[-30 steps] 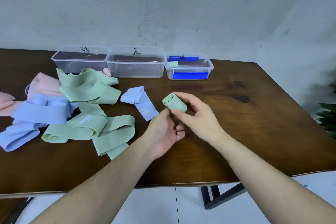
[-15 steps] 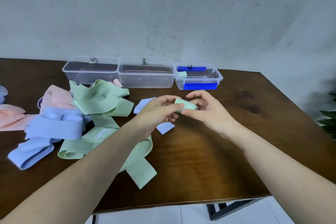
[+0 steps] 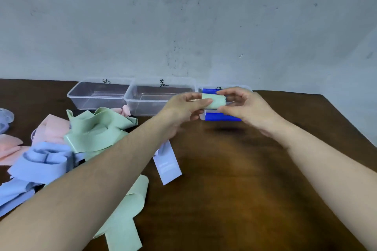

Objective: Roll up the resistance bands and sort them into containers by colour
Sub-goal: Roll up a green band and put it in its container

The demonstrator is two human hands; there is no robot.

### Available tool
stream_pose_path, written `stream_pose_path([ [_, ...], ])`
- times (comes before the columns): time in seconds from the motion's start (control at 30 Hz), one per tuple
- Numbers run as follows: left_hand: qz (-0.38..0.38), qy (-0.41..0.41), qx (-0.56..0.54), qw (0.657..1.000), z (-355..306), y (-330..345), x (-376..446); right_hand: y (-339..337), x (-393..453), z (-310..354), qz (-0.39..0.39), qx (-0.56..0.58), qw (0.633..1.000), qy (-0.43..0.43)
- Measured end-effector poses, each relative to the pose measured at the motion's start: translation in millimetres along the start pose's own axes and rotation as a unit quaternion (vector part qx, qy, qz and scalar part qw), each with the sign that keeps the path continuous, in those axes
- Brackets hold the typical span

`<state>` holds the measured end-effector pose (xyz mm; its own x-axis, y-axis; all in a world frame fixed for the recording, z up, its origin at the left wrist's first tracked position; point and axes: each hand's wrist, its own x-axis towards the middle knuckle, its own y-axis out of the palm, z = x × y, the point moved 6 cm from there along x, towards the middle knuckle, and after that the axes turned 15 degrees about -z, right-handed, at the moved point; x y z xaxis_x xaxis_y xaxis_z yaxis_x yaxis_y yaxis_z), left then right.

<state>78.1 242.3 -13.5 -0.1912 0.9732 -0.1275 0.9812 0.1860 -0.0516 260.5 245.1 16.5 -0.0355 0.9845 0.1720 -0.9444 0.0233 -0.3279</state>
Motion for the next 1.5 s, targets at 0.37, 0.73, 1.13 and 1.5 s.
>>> stream_pose_path([
  [0.37,-0.074,0.053,0.182,0.979,-23,45,59,-26,95,-32,0.087,-0.005,0.989,0.120],
  [0.73,-0.082,0.062,0.208,0.973,-18,46,90,-11,131,-62,0.016,0.016,0.987,0.161],
  [1.13,-0.106,0.252,0.445,0.853,-36,42,118,10,139,-84,0.088,-0.075,0.949,0.292],
  [1.5,-0.068,0.333,0.601,0.723,-29,46,130,35,147,-113,0.097,-0.142,0.930,0.325],
])
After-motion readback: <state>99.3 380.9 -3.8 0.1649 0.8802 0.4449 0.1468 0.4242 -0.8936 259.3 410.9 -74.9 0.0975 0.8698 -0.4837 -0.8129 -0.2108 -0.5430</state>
